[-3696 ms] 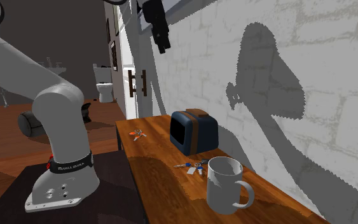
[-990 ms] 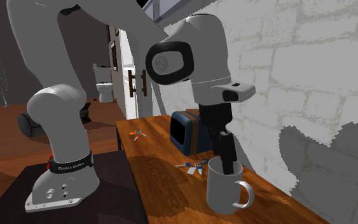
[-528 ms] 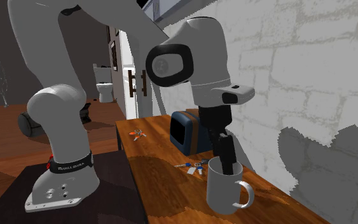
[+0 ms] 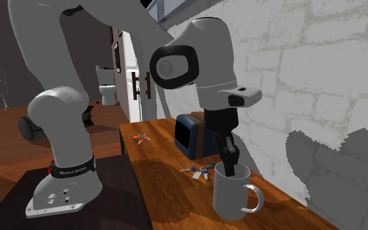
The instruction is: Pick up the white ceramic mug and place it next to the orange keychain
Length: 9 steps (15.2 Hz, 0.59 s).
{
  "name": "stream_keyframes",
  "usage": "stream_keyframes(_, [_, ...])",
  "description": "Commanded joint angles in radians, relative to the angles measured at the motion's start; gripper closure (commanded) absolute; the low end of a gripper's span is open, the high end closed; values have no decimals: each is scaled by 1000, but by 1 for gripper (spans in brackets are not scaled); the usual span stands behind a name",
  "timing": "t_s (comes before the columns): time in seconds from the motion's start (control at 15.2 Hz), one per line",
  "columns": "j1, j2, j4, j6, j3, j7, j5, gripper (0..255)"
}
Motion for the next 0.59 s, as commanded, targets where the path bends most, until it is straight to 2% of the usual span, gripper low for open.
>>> stream_keyframes(0.0, [0, 0, 0, 0, 0, 0, 0, 255])
stream_keyframes(0.53, [-13, -70, 42, -104, 20, 40, -50, 255])
